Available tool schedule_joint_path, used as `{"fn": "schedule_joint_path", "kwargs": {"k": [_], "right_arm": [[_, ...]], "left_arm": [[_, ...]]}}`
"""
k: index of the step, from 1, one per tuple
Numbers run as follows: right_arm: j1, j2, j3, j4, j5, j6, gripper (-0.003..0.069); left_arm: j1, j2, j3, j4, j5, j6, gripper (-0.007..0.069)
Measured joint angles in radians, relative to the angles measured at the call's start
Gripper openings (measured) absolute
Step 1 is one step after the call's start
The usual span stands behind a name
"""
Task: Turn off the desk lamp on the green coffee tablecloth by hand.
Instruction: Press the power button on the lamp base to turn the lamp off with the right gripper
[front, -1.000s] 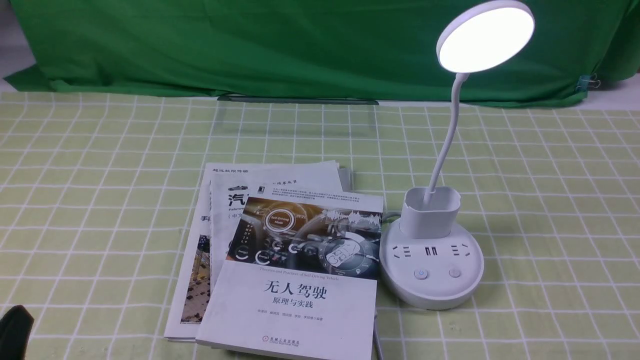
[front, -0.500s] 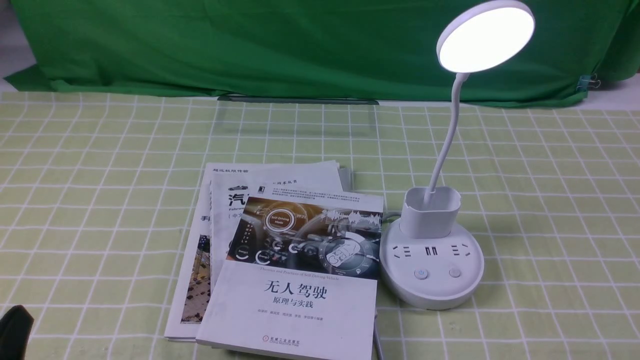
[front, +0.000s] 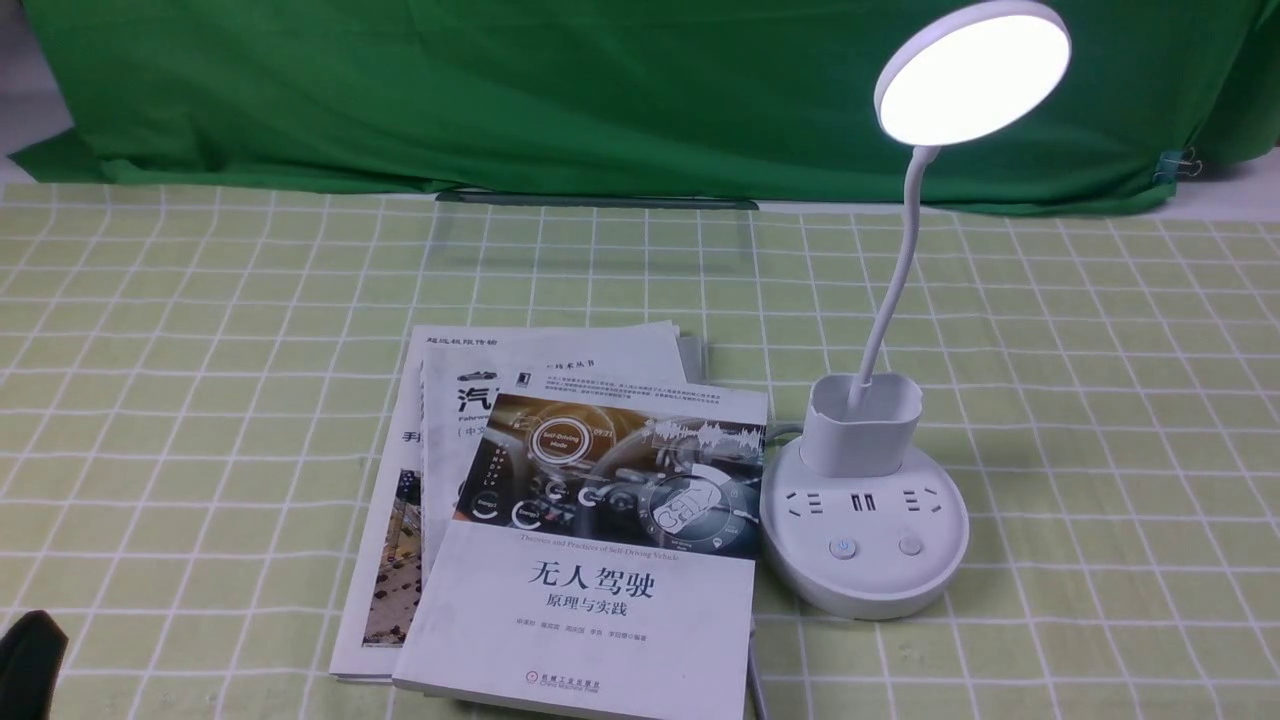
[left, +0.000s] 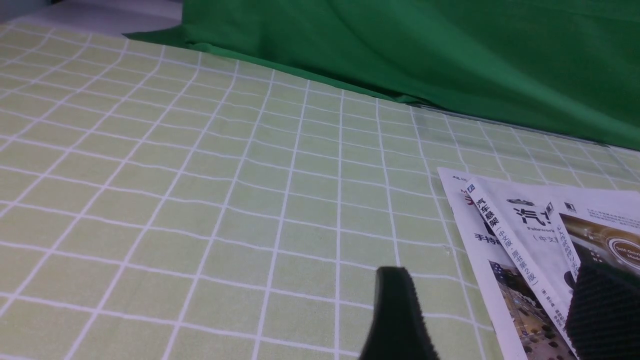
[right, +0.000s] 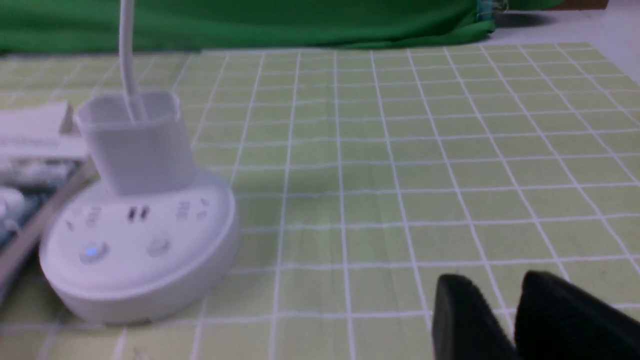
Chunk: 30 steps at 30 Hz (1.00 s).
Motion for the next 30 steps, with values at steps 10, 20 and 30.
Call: {"fn": "schedule_joint_path", "kwargs": {"k": [10,20,30], "right_arm": [[0.000,0.000,0.000,0.004,-0.276,0.446,0.0235],[0.154,0.400,-0.514,-0.004,0.470,0.189,0.0054],[0.300,1.054,-0.874,-0.038,0.761,0.038,0.0046]], "left_arm": [[0.000,0.000,0.000,0.000,0.000,-0.001,0.0410],[0.000,0.000,0.000,0.000,0.000,-0.001,0.0410],[0.000,0.000,0.000,0.000,0.000,-0.001,0.0410]]}}
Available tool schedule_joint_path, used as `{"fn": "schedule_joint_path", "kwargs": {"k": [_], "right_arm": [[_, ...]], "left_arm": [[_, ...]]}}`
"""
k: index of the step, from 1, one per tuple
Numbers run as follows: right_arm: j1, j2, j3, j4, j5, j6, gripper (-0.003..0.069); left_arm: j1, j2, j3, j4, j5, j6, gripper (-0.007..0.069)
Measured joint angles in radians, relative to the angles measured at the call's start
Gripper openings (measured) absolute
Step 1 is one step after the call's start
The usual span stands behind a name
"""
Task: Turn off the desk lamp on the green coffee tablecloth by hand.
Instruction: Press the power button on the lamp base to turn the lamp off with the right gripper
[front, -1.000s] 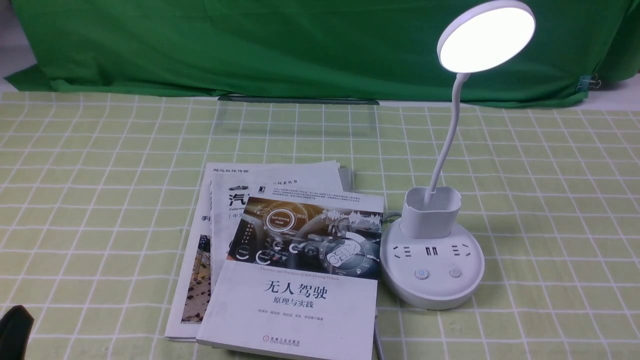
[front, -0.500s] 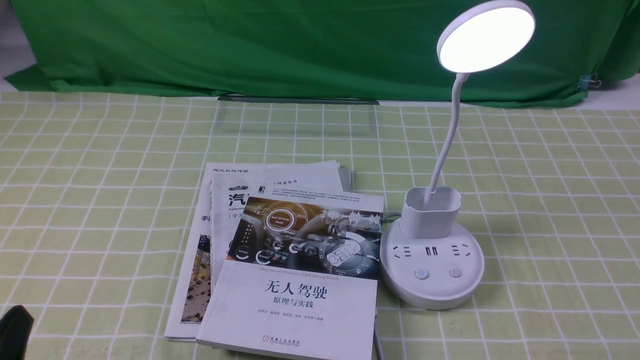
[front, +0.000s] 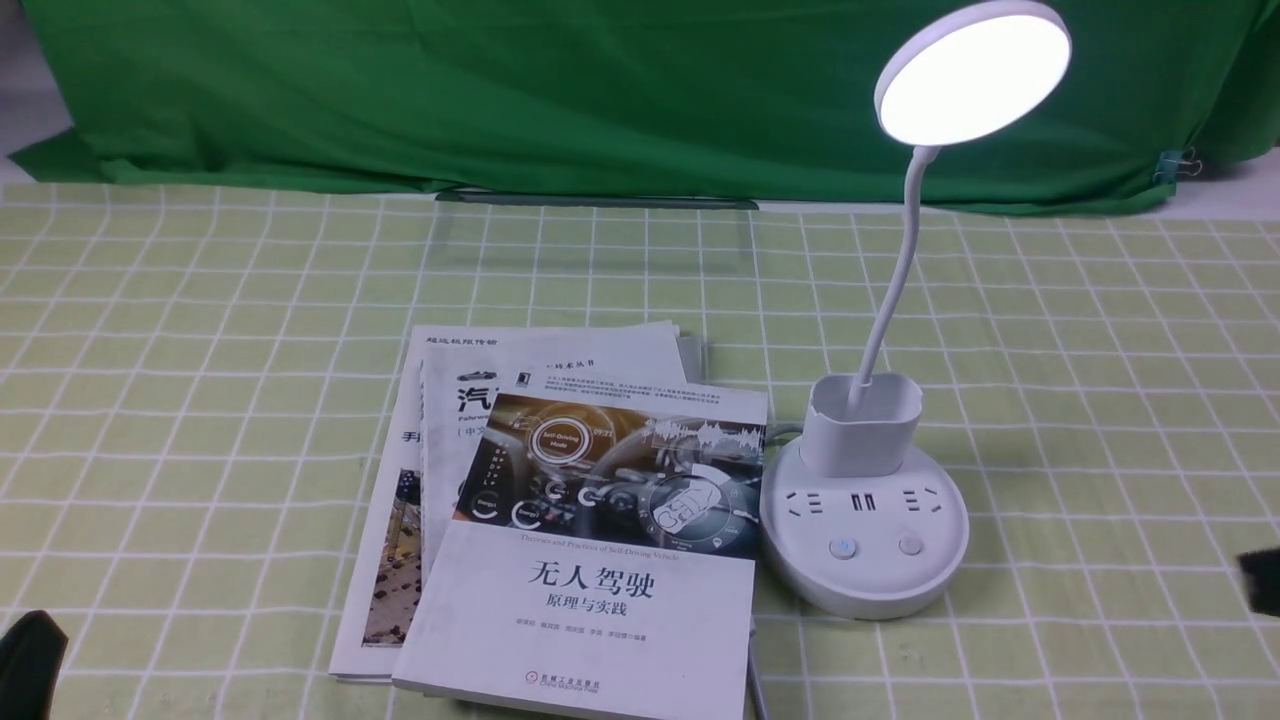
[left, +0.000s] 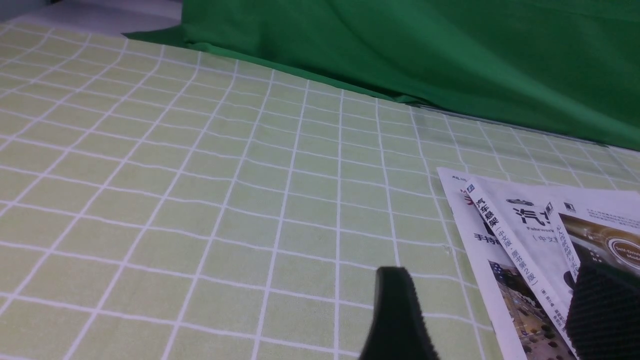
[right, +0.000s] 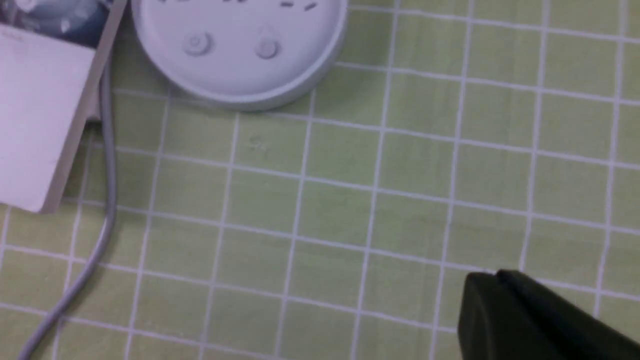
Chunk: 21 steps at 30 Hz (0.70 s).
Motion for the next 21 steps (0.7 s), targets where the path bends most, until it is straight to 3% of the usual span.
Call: {"fn": "schedule_joint_path", "kwargs": {"k": [8,21], "right_arm": [[0.177,0.385,-0.156,0.021,-0.130,-0.027,0.0046],[0.160,0.639,-0.272,0.087,-0.219,-0.078,0.0046]], "left_arm": [[0.000,0.000,0.000,0.000,0.000,0.000,0.0410],[0.000,0.000,0.000,0.000,0.000,0.000,0.0410]]}}
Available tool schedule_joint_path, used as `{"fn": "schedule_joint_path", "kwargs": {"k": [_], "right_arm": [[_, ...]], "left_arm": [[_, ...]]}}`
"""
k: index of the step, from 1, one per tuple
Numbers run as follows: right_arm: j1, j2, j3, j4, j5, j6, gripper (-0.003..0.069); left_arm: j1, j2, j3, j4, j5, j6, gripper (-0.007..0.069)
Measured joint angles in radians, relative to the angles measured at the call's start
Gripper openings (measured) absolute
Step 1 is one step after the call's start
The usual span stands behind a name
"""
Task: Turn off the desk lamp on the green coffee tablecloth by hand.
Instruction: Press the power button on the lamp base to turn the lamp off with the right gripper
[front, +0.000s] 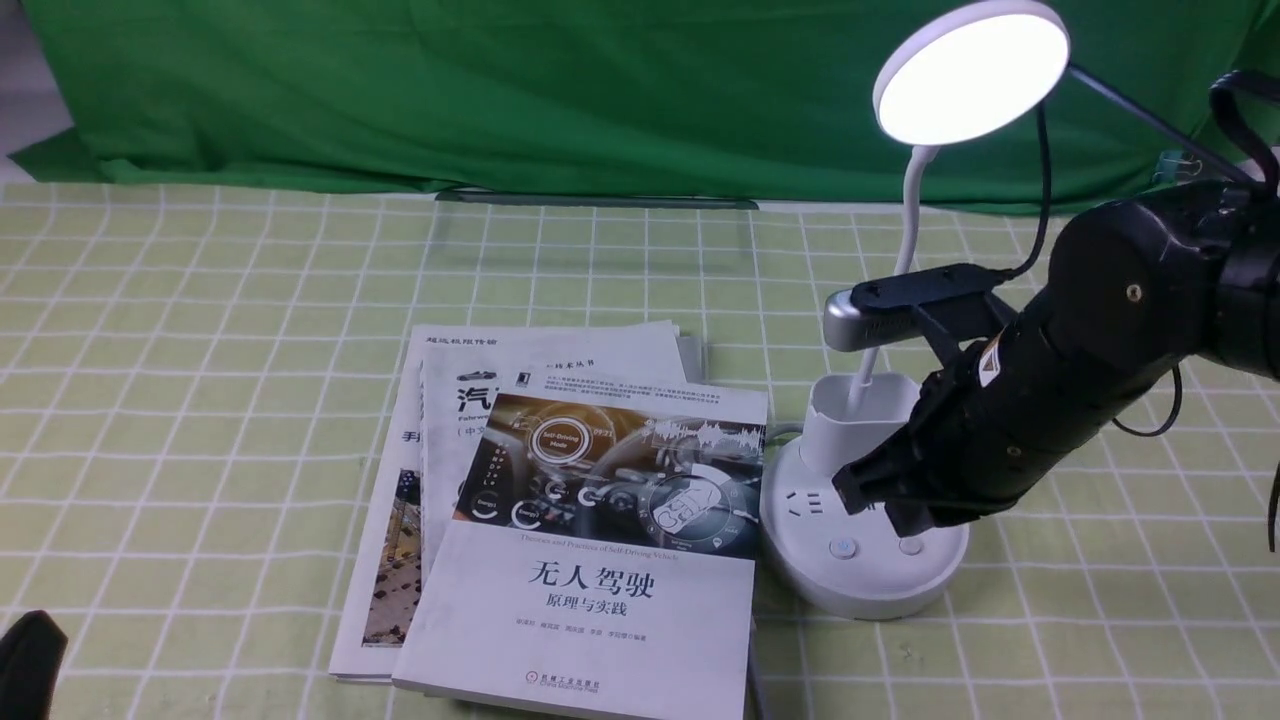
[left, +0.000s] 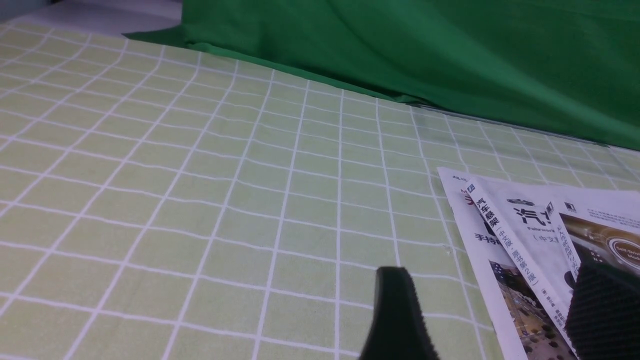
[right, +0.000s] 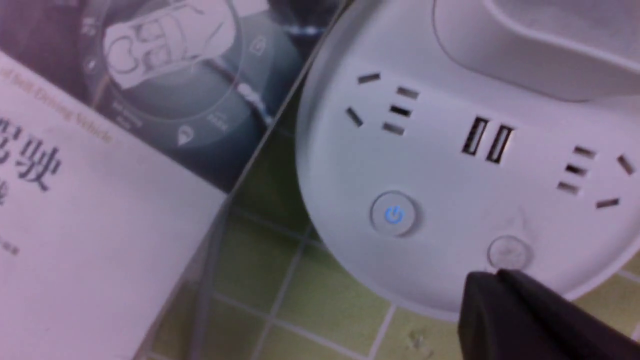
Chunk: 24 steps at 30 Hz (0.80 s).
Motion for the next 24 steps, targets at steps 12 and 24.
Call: {"fn": "schedule_joint_path", "kwargs": {"k": [12,24], "right_arm": [[-0.015,0.079,-0.001,0.001,0.007,-0.003,0.0046],[-0.023,0.104,-0.016,-0.009,0.031,-0.013,0.0046]], "left_arm": [[0.000,0.000,0.000,0.000,0.000,0.000,0.0410],[0.000,0.000,0.000,0.000,0.000,0.000,0.0410]]}}
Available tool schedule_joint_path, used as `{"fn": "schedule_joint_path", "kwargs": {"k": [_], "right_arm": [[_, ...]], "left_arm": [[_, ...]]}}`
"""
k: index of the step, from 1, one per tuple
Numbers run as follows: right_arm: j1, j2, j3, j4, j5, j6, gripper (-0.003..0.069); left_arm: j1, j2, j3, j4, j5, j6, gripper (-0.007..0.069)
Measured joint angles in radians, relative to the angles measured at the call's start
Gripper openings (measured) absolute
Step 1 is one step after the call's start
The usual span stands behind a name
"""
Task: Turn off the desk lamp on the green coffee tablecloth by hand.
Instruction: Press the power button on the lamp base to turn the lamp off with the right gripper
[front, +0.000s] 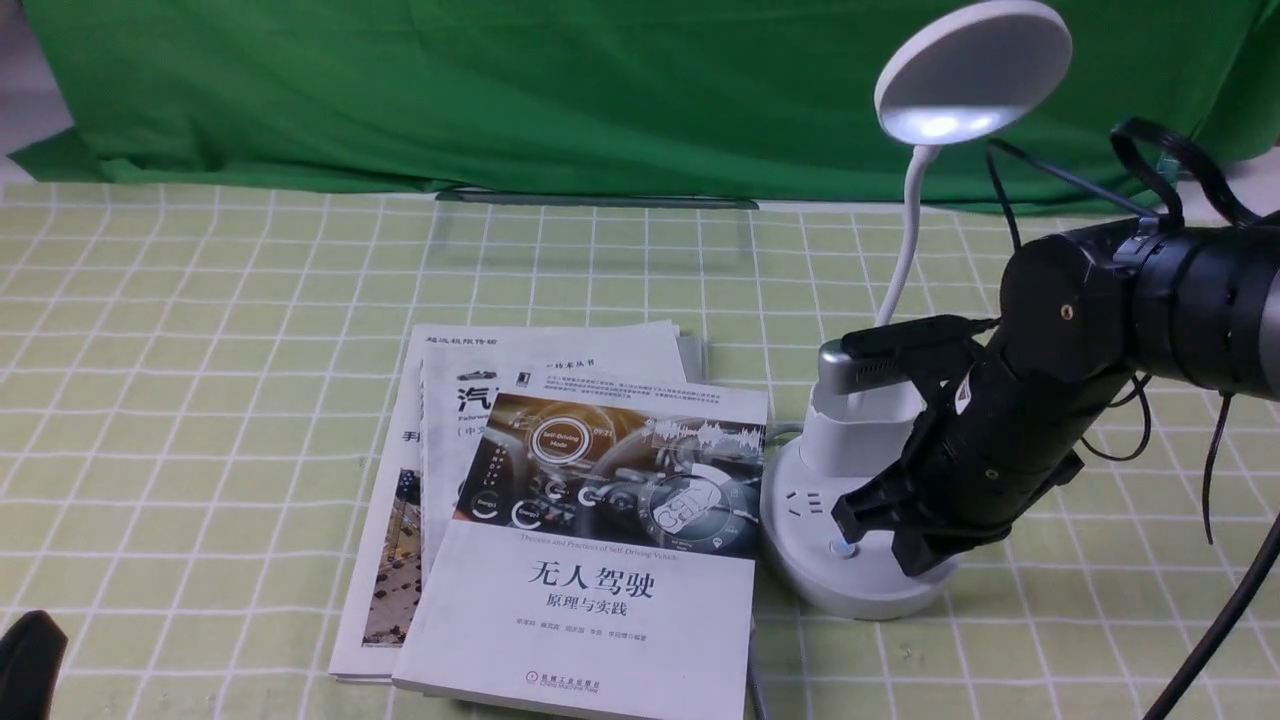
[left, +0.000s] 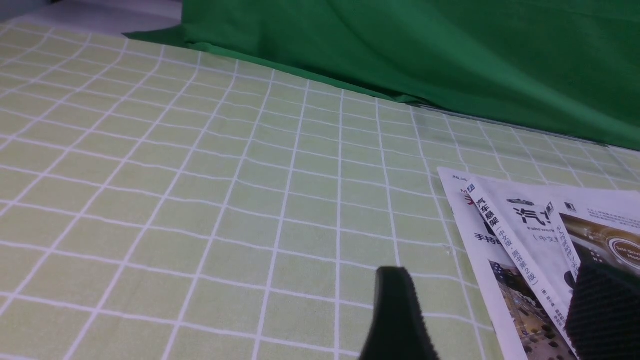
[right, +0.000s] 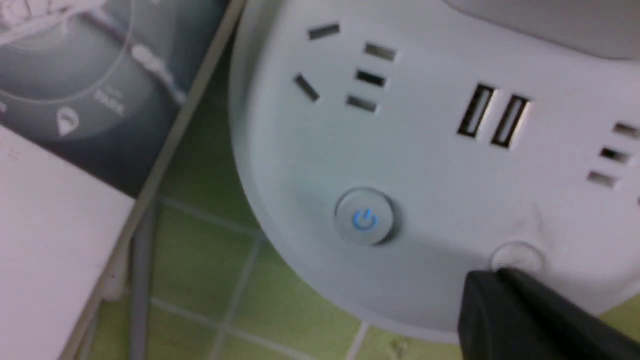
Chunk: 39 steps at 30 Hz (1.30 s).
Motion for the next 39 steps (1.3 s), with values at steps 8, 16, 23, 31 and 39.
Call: {"fn": "schedule_joint_path", "kwargs": {"k": [8,16,23,31,39], "right_arm": [[0.000,-0.062,0.005,-0.013,-0.043,-0.001,0.0047],[0.000,0.033,-0.007,-0.018,-0.044,-0.002,0.0047],[0.000,0.013,-0.005,-0.043,-0.040,0.007,0.0047],[-0.001,-0.091,0.007,-0.067,-0.032,0.025,0.0046],[-0.001,-0.068,0.007,-0.067,-0.052,0.031,0.0046]], "left_arm": [[0.000,0.000,0.000,0.000,0.000,0.000,0.0410],[0.000,0.000,0.000,0.000,0.000,0.000,0.0410],[0.000,0.000,0.000,0.000,0.000,0.001,0.0410],[0.000,0.000,0.000,0.000,0.000,0.001,0.0410],[0.000,0.000,0.000,0.000,0.000,0.001,0.0410]]}}
